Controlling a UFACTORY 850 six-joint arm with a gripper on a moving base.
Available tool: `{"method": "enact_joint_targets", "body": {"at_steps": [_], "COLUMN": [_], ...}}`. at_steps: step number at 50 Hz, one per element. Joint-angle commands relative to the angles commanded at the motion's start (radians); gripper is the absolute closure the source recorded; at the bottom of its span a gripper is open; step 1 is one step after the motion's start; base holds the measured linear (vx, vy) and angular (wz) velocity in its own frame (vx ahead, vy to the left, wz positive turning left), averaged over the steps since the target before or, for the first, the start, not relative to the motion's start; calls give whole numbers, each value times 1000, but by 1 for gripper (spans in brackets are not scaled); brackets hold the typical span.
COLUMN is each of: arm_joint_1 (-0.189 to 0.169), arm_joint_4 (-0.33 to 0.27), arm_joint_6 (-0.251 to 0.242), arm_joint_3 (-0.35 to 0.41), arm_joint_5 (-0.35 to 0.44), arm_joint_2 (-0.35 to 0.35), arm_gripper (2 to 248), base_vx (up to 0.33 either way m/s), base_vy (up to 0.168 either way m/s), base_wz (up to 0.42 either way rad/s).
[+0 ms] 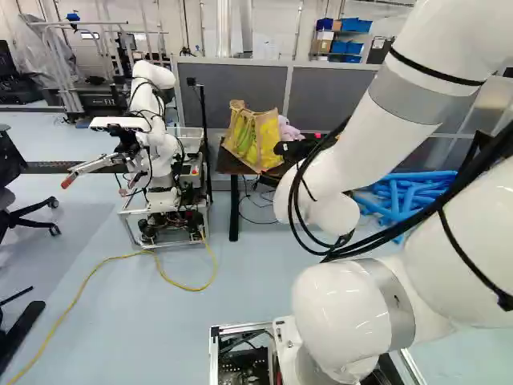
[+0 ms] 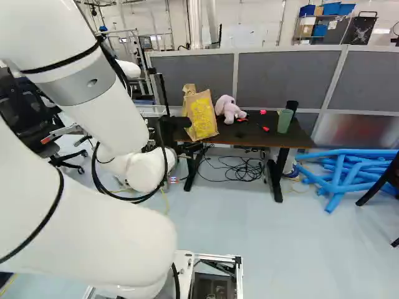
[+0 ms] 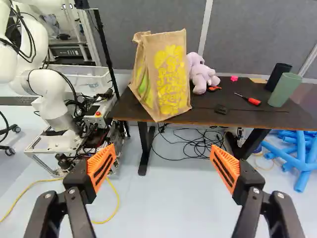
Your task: Pick up the bag on the ground and place it on the table
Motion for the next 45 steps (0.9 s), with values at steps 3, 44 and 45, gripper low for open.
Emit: {"method": "enact_joint_targets", "body": {"at_steps": [3, 44, 45], "arm_joint_1": [0, 0, 0], "arm_joint_4": [0, 0, 0], "arm_joint_6": [0, 0, 0], "arm_joint_3": [0, 0, 0], "arm_joint_5": [0, 0, 0], "arm_joint_2": [0, 0, 0], "arm_gripper": [3, 3, 3], "base_vx": [0, 0, 0], "base_vy": [0, 0, 0], "base_wz": [0, 0, 0]}}
